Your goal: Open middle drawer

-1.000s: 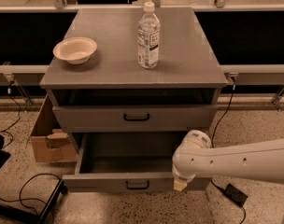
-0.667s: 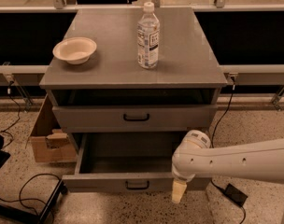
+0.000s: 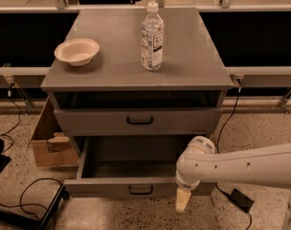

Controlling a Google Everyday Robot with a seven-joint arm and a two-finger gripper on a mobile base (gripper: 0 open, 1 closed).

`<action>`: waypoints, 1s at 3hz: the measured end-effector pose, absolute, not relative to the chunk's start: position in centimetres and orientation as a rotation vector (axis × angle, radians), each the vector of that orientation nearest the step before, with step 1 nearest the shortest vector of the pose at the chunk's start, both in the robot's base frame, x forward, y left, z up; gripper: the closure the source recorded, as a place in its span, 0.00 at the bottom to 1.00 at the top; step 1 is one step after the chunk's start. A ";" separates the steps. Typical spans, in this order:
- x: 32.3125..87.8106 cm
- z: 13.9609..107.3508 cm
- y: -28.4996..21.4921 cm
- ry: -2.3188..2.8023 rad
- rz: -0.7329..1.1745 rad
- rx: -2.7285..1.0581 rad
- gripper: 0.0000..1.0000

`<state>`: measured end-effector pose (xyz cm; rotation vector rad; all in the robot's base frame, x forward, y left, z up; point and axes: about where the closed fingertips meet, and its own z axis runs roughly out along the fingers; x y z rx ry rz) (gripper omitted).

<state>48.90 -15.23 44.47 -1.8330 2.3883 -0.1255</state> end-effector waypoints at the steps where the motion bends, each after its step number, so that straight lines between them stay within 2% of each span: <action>1: 45.2 41.3 -15.1 2.439 -0.048 -1.853 0.19; 2: 41.3 40.9 -14.6 2.462 -0.056 -1.898 0.41; 3: 41.3 41.2 -14.6 2.462 -0.056 -1.898 0.64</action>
Offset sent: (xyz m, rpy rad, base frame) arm -0.1682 0.0134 -0.0361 -0.0963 0.1738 -0.0275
